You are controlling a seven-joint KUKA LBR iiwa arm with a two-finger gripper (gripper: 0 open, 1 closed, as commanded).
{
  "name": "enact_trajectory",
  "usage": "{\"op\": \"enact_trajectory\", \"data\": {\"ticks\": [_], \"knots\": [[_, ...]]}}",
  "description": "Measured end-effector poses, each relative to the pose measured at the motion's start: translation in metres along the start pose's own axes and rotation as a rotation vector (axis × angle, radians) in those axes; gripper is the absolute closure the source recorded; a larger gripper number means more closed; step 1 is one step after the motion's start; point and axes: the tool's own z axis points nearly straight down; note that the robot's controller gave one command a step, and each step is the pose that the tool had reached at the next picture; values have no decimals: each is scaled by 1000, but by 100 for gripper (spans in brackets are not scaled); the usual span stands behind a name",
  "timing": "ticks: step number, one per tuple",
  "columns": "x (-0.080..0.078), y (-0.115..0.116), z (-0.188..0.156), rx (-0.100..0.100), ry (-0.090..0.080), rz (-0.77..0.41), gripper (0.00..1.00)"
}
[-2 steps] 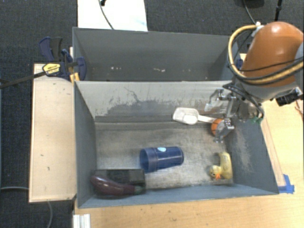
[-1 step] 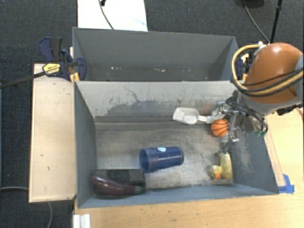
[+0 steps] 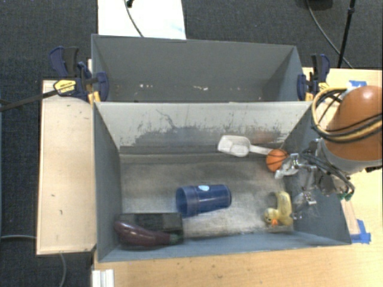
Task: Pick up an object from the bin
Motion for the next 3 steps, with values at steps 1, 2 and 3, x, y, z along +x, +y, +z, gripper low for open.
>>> {"op": "enact_trajectory", "data": {"ticks": [1, 2, 3], "knots": [[21, -28, 0, 1, -2, -181, 0], [17, -30, 83, 3, -9, -115, 0], [20, -24, 85, 8, -19, -299, 100]]}}
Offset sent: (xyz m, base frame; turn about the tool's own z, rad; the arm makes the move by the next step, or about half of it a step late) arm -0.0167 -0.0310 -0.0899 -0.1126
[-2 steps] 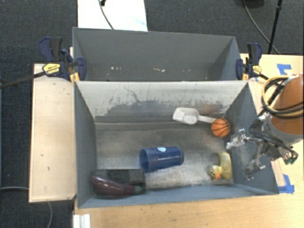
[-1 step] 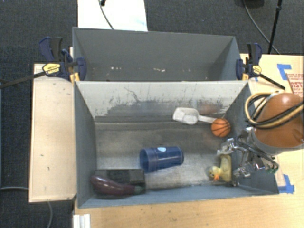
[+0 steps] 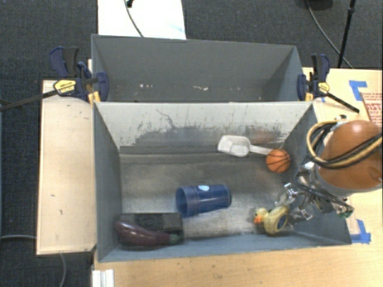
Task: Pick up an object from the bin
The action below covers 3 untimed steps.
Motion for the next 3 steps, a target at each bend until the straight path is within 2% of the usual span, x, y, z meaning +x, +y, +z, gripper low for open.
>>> {"op": "enact_trajectory", "data": {"ticks": [2, 3], "knots": [[1, 1, -3, -3, 4, 0, 100], [3, 3, -19, -13, 18, 0, 100]]}}
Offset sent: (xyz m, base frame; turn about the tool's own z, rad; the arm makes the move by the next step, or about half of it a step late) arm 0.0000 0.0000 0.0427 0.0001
